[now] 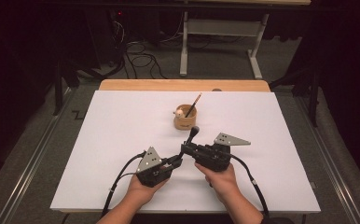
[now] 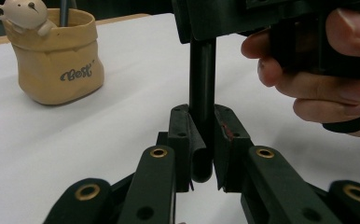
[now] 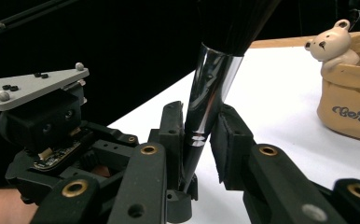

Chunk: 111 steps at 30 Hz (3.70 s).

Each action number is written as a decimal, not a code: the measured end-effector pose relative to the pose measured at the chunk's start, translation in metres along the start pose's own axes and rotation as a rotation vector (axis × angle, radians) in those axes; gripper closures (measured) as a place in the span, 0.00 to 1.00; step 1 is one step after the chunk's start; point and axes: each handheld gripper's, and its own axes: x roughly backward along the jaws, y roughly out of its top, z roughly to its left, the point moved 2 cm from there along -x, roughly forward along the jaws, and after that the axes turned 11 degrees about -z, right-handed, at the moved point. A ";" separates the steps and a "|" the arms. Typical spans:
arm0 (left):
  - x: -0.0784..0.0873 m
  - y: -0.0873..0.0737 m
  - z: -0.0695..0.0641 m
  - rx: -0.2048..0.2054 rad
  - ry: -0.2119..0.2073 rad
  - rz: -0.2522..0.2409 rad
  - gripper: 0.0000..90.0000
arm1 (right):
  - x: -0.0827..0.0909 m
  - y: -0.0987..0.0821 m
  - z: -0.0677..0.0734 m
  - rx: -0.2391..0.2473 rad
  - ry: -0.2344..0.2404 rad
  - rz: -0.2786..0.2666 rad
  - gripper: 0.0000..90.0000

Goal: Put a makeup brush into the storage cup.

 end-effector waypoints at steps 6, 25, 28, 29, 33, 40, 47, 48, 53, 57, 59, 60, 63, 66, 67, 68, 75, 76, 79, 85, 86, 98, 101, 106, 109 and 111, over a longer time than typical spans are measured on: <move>0.000 0.000 0.000 0.001 0.001 0.001 0.87 | 0.000 0.000 0.002 0.001 0.020 -0.003 0.87; 0.004 0.004 0.005 -0.020 0.025 0.033 0.55 | 0.008 0.007 0.002 0.042 0.004 -0.023 0.88; 0.007 0.006 0.007 -0.024 0.033 0.030 0.52 | 0.011 0.008 0.001 0.054 -0.009 -0.034 0.88; 0.008 0.007 0.008 -0.023 0.037 0.030 0.51 | 0.012 0.009 0.000 0.056 -0.012 -0.036 0.88; 0.014 0.010 0.012 -0.007 0.055 0.026 0.48 | 0.015 0.010 -0.002 0.067 -0.017 -0.042 0.88; 0.029 0.011 0.022 0.007 0.085 0.042 0.44 | 0.018 0.012 -0.003 0.079 -0.032 -0.043 0.88; 0.047 0.008 0.032 0.012 0.109 0.042 0.42 | 0.019 0.011 -0.006 0.090 -0.047 -0.038 0.88; 0.049 0.007 0.034 0.016 0.111 0.041 0.42 | 0.019 0.011 -0.006 0.093 -0.048 -0.037 0.88; 0.054 0.005 0.037 0.014 0.123 0.027 0.42 | 0.019 0.011 -0.007 0.112 -0.058 -0.032 0.88; 0.054 0.003 0.037 0.007 0.119 0.024 0.40 | 0.020 0.011 -0.009 0.121 -0.069 -0.032 0.88; 0.053 0.002 0.037 0.014 0.113 0.023 0.39 | 0.020 0.011 -0.011 0.121 -0.073 -0.031 0.88; 0.053 0.002 0.037 0.015 0.113 0.021 0.39 | 0.020 0.011 -0.011 0.122 -0.077 -0.030 0.88; 0.053 0.001 0.038 0.023 0.115 0.022 0.38 | 0.021 0.011 -0.012 0.135 -0.087 -0.028 0.88; 0.053 -0.001 0.039 0.023 0.116 0.022 0.36 | 0.021 0.012 -0.014 0.161 -0.098 -0.026 0.88; 0.054 -0.002 0.038 0.023 0.118 0.019 0.36 | 0.021 0.012 -0.014 0.170 -0.100 -0.024 0.88; 0.054 -0.002 0.039 0.027 0.120 0.016 0.35 | 0.022 0.013 -0.015 0.167 -0.108 -0.025 0.88; 0.055 -0.003 0.038 0.036 0.133 0.011 0.26 | 0.024 0.015 -0.019 0.198 -0.133 -0.027 0.88; 0.055 -0.003 0.038 0.035 0.138 0.009 0.23 | 0.024 0.015 -0.019 0.196 -0.135 -0.026 0.88; 0.055 -0.003 0.039 0.030 0.144 0.005 0.19 | 0.025 0.016 -0.019 0.202 -0.141 -0.025 0.88; 0.054 -0.003 0.039 0.038 0.148 0.007 0.10 | 0.026 0.017 -0.023 0.211 -0.163 -0.023 0.88; 0.054 -0.003 0.039 0.039 0.146 0.004 0.09 | 0.026 0.017 -0.023 0.208 -0.165 -0.023 0.88; 0.053 -0.003 0.038 0.036 0.145 -0.004 0.02 | 0.026 0.029 -0.035 0.213 -0.218 -0.044 0.88; 0.053 -0.003 0.037 0.037 0.145 -0.002 0.01 | 0.024 0.032 -0.037 0.216 -0.225 -0.047 0.88; 0.054 -0.003 0.038 0.043 0.143 -0.001 0.01 | 0.020 0.036 -0.041 0.225 -0.237 -0.053 0.88; 0.054 -0.003 0.038 0.043 0.143 -0.003 0.01 | 0.018 0.040 -0.044 0.224 -0.250 -0.060 0.88; 0.054 -0.003 0.038 0.043 0.142 -0.001 0.01 | 0.016 0.042 -0.046 0.227 -0.252 -0.066 0.88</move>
